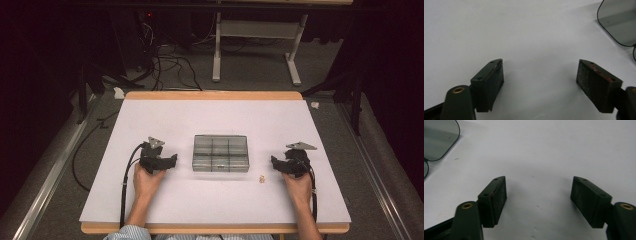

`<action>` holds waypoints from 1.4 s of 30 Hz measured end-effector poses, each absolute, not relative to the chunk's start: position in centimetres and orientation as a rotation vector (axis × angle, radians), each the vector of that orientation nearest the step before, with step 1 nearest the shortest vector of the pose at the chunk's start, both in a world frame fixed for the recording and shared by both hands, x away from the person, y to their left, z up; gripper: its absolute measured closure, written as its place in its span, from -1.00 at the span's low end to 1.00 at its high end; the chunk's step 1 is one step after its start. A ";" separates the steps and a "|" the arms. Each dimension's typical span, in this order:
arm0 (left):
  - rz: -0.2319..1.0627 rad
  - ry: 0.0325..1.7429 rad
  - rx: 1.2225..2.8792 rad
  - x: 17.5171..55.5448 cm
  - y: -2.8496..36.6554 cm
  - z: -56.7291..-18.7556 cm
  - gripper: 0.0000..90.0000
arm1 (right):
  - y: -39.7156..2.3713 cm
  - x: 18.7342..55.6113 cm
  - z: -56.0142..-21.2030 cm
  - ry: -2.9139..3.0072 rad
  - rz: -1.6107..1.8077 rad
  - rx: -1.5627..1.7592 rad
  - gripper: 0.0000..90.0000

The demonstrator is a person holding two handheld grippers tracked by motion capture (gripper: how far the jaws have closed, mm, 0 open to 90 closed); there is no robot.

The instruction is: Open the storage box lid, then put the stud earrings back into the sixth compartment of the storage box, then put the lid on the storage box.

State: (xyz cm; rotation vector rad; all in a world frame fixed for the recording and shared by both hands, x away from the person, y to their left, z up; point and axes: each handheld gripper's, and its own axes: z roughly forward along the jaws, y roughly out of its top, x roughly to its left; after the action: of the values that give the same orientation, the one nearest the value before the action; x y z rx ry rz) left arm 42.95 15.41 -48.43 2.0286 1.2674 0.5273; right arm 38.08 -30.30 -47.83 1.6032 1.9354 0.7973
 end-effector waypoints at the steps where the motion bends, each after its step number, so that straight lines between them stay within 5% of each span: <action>1: 0.532 1.263 2.031 42.9 15.4 -48.4 -0.48 | -30.3 38.0 -47.8 1.932 0.809 1.606 -0.25; 20: 0.432 1.157 2.034 42.0 15.1 -47.7 -0.13 | -29.2 36.9 -46.8 1.970 0.967 1.514 0.28; 42: 0.390 1.016 2.034 39.7 14.2 -46.0 0.06 | -27.6 35.7 -45.7 2.032 1.126 1.409 0.63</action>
State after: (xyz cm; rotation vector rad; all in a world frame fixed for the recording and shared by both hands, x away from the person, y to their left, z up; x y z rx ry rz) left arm 39.70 14.22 -46.02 2.0339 1.0155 0.3904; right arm 35.71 -27.56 -45.75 1.4087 2.0322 1.1258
